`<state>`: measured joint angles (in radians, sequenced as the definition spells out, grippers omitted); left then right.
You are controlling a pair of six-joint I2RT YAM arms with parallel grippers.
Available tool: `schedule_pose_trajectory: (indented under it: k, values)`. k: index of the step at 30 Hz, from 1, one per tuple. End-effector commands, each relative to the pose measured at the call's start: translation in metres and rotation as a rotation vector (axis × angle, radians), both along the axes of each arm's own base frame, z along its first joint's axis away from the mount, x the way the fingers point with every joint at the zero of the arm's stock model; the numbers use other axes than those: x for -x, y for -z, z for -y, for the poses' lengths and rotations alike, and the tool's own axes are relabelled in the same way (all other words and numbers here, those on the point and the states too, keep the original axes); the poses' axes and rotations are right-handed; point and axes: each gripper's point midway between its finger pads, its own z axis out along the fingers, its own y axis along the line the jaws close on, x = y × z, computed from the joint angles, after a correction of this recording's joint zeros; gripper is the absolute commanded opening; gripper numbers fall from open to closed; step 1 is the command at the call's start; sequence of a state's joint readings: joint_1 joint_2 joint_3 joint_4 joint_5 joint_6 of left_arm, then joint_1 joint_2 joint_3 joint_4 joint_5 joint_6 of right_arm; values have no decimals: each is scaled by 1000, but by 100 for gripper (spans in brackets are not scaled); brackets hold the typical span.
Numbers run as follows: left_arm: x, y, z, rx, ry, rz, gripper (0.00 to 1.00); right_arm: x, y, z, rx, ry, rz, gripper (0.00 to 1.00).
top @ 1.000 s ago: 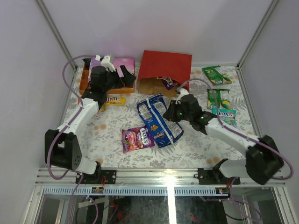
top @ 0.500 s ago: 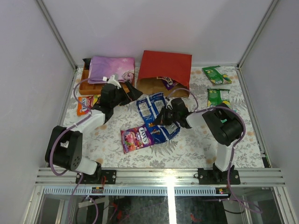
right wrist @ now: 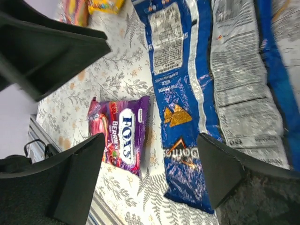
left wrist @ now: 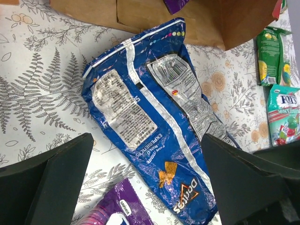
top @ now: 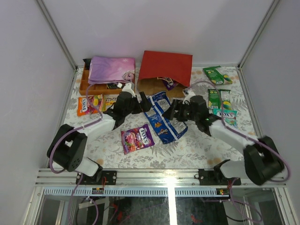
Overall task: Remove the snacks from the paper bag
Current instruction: Adjust the snack at the center of the board.
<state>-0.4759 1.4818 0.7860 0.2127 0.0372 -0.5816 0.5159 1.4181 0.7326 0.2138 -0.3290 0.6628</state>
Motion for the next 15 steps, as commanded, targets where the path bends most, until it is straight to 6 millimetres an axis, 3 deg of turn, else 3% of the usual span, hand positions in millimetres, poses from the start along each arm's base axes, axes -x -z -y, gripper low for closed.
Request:
schedule_pose_trajectory:
  k: [1,5,8,11,15]
  values:
    - [-10,-3,-1,-75,-30,44,100,25,7,52,60,120,6,88]
    - [-9,-3,6,-76,-14,44,100,49,29,94,43,257,-37,93]
    - [-6,0,12,-95,1,46,100,58,41,113,20,344,-65,95]
    - [-3,4,16,-118,10,42,100,61,56,121,5,396,-114,93]
    - [1,4,14,-125,10,41,100,60,73,115,-54,399,-175,82]
